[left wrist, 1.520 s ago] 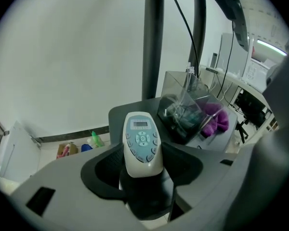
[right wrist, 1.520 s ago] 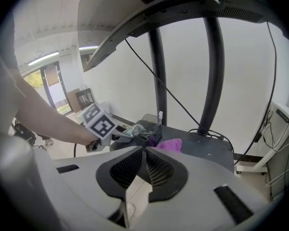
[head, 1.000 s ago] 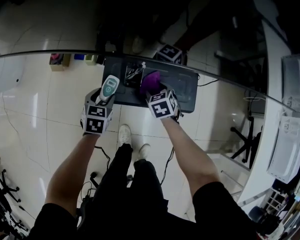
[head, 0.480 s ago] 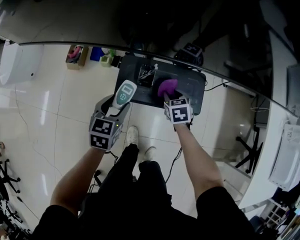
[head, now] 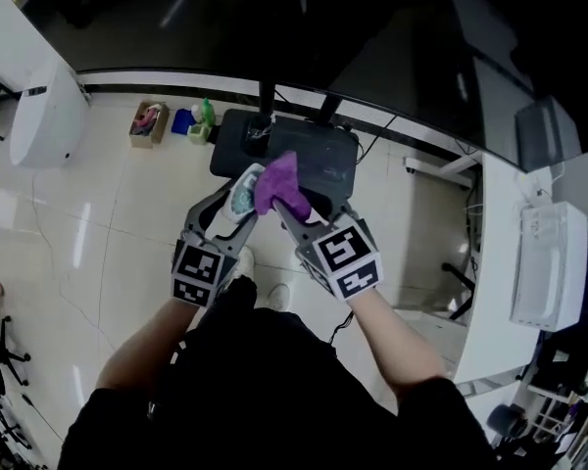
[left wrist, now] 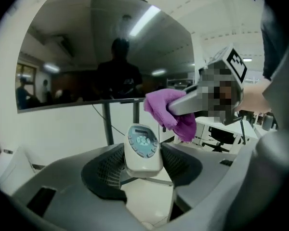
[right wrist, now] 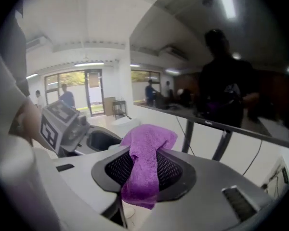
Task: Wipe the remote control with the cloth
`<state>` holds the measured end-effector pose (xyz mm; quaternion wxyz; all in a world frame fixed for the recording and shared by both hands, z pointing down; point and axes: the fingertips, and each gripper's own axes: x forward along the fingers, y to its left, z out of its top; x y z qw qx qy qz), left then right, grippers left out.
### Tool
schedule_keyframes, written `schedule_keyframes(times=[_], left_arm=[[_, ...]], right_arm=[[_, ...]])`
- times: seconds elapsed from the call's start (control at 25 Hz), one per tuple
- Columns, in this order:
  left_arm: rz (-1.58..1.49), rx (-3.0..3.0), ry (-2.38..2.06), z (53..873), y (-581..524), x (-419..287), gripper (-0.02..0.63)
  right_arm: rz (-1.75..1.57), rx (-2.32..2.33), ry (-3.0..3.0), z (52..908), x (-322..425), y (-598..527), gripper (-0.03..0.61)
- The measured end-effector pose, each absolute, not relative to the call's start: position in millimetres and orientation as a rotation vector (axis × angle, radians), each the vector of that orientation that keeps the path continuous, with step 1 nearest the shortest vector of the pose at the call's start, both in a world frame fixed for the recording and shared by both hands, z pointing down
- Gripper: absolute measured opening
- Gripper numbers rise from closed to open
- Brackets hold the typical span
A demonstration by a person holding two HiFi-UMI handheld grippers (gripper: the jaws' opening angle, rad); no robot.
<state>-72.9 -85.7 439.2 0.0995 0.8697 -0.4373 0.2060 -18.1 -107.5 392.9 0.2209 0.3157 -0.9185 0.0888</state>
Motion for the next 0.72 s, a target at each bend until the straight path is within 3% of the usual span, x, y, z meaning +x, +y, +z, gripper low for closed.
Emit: schedule_keyframes(times=[0.24, 0.56, 0.72], left_arm=[[0.686, 2.744, -1.3, 400.9, -46.4, -34.4, 0.23], [0.661, 2.812, -1.274, 391.3, -25.4, -39.9, 0.23], [0.67, 2.817, -1.273, 388.5, -29.7, -48.7, 0.23]], right_arm=[[0.193, 0.602, -2.507, 372.8, -47.9, -48.1, 0.14], [0.158, 0.862, -2.431, 359.1, 7.7, -92.6, 0.14], [0.187, 0.811, -2.525, 329.5, -16.4, -70.8, 0.14]])
